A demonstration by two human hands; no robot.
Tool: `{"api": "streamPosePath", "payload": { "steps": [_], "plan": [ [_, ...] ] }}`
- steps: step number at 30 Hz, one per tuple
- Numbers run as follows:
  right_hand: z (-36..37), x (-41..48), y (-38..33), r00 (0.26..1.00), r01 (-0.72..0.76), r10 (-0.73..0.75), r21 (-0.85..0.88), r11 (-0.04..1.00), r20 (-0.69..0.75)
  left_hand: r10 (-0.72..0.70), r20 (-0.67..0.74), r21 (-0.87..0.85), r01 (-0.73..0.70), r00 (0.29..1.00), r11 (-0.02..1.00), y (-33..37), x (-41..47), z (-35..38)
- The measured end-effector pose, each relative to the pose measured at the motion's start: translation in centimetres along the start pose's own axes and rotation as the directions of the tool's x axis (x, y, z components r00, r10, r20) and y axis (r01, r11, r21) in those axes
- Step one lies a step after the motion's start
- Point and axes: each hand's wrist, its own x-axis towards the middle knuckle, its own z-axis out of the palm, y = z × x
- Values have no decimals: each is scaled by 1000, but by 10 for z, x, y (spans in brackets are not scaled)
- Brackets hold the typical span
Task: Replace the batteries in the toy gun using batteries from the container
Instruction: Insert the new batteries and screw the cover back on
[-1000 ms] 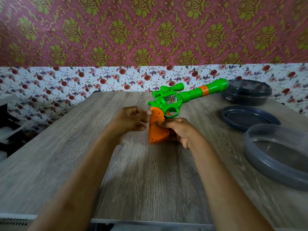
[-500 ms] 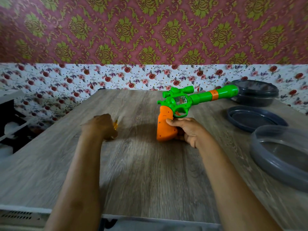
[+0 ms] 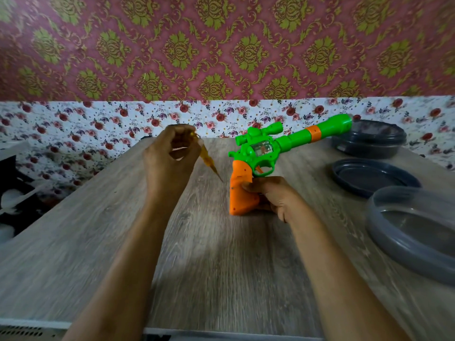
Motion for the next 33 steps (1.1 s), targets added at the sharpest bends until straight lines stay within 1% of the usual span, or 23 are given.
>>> {"api": "streamPosePath", "payload": {
  "steps": [1, 3, 6, 9, 13, 19, 28, 33],
  "plan": [
    [-1, -1, -1, 1000, 15, -15, -8, 1000, -6, 20, 23, -41, -19, 1000, 999, 1, -2, 2],
    [-1, -2, -2, 999, 41, -41, -30, 999, -1, 93, 56, -67, -90, 994, 994, 3, -6, 6],
    [-1, -5, -3, 997, 82, -81, -72, 994, 19, 219, 63, -55, -216, 974, 975, 7, -14, 12],
    [-3, -5, -3, 989, 148, -149, -141, 979, 7, 270, 127, -49, -266, 954, 963, 11, -19, 15],
    [-5, -5, -2, 988, 151, -156, -155, 976, -17, 296, 133, -55, -291, 946, 955, 11, -19, 16],
    [-8, -6, -2, 994, 106, -107, -79, 991, -11, 298, 137, -67, -292, 945, 954, 8, -18, 15],
    [-6, -4, -2, 996, 80, -83, -106, 991, -26, 304, 192, -66, -297, 933, 953, 10, -20, 16],
    [-7, -3, -2, 997, 72, -76, -121, 990, -30, 313, 193, -70, -305, 930, 950, 9, -20, 16]
  ]
}}
